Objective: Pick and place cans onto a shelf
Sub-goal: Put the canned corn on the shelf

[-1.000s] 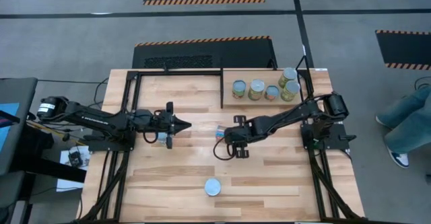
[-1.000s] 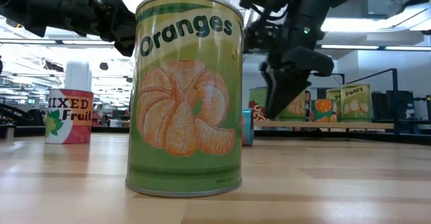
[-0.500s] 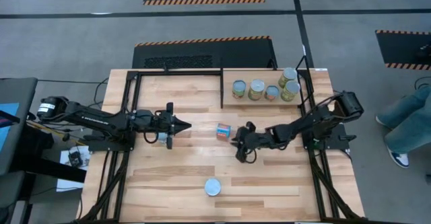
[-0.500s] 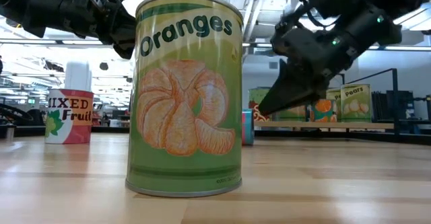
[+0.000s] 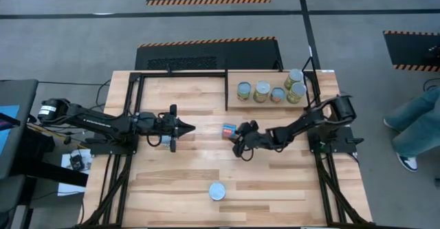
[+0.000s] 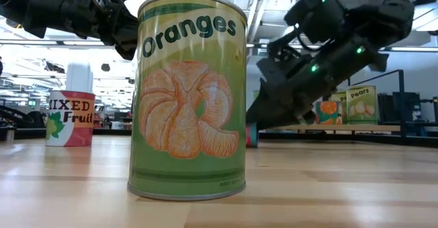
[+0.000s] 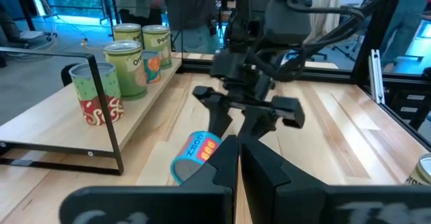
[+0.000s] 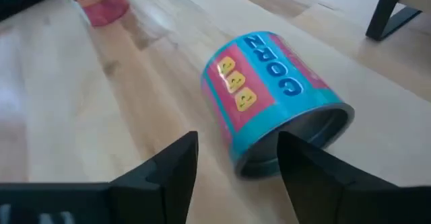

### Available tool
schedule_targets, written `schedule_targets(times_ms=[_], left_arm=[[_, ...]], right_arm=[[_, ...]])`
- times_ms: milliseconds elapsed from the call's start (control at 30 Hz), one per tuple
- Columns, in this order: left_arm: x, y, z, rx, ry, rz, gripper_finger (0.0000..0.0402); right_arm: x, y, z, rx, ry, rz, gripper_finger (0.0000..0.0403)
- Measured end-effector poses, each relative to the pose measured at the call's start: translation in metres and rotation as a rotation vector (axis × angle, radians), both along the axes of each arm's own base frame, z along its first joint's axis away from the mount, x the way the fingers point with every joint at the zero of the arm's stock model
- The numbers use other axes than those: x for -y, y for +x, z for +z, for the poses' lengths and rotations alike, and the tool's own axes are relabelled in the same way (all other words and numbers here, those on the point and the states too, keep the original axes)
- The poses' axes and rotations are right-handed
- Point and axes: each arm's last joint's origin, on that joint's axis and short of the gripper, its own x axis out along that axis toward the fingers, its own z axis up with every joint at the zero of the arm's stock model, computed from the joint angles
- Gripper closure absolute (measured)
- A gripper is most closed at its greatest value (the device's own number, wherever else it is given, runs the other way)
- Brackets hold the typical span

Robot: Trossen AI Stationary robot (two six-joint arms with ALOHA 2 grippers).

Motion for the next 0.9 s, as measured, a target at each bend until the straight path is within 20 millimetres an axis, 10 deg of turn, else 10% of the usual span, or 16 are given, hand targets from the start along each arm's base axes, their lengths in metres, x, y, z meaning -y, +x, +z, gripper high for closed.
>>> schedule_targets(times_ms=[433,900], left_arm=[[0.0,0.0,0.0,-0.002,0.002,0.001,0.0395],[0.0,0.0,0.0,-0.002,0.002,0.0,0.0395]], right_arm=[[0.006,0.008,-0.015,0.014,-0.077,0.022,0.0383],[0.007,-0.006,0.035,-0.232,-0.006,0.239,0.0392]])
